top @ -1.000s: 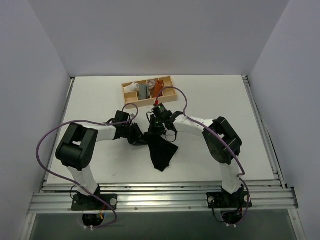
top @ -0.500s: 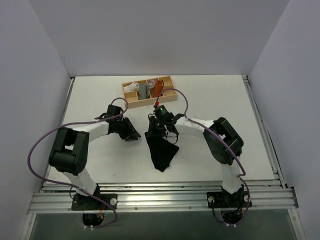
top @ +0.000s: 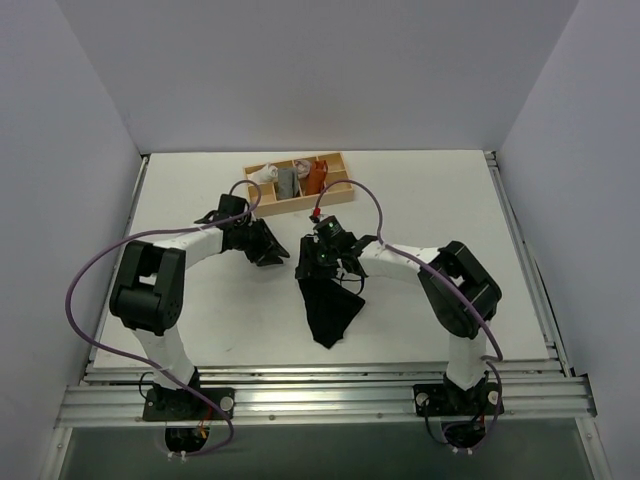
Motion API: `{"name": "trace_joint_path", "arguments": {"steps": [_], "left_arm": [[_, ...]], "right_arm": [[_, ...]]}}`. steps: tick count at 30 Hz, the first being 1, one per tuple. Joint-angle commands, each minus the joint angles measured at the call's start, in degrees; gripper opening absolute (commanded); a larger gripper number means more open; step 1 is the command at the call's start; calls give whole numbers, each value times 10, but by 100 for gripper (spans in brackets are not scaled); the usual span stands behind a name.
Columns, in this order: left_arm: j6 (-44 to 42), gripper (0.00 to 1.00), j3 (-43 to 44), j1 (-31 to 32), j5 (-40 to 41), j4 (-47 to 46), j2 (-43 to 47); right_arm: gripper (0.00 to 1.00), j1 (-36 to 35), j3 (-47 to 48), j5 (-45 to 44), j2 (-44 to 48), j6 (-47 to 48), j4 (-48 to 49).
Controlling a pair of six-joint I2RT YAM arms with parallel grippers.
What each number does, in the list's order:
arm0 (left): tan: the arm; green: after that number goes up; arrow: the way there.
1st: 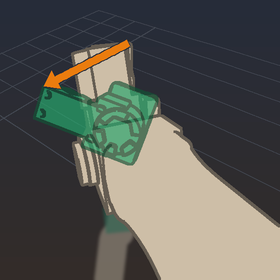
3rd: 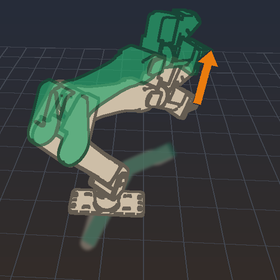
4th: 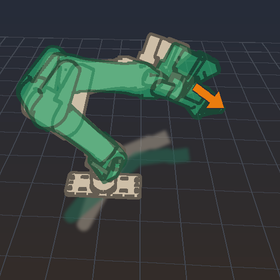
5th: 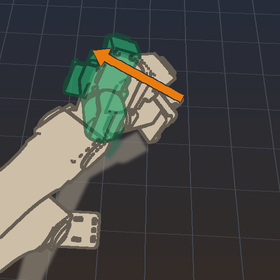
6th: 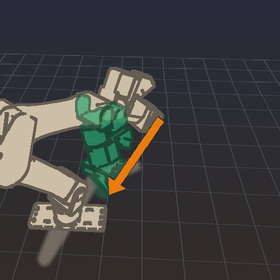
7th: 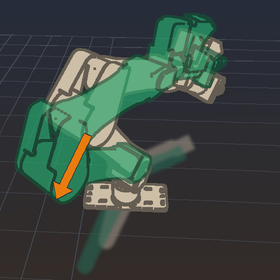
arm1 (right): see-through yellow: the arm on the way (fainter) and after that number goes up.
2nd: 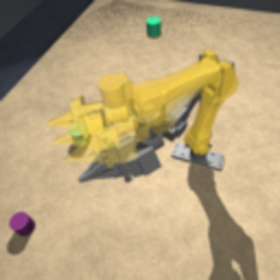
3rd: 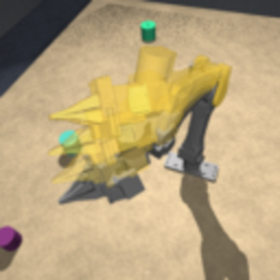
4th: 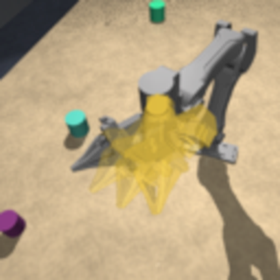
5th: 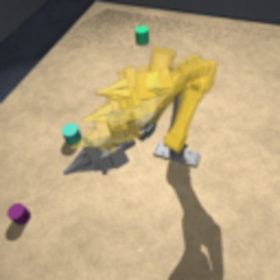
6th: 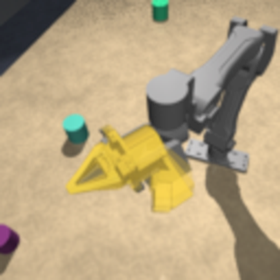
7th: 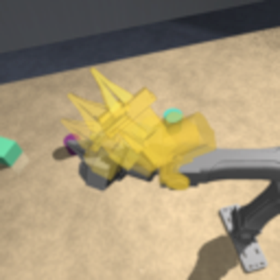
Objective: Roll the underwear
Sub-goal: Fold the underwear
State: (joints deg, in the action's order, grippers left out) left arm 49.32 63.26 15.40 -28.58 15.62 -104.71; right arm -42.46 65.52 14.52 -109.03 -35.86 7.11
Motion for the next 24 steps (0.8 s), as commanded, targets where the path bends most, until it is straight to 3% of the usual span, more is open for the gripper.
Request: {"name": "trace_joint_path", "arguments": {"steps": [1,9,15,19,24], "left_arm": [[4,40,23,-1,-24,-11,-8],[4,40,5,0,-53,-51,-20],[7,41,15,1,-87,-78,-33],[6,42,23,4,-97,-86,-31],[-13,43,31,13,-100,-67,-31]], "right_arm": [[40,-4,-9,9,40,11,29],[38,-4,14,3,38,11,10],[29,-3,18,8,38,17,7],[38,-5,10,13,50,21,13],[38,-1,5,14,54,23,11]]}}
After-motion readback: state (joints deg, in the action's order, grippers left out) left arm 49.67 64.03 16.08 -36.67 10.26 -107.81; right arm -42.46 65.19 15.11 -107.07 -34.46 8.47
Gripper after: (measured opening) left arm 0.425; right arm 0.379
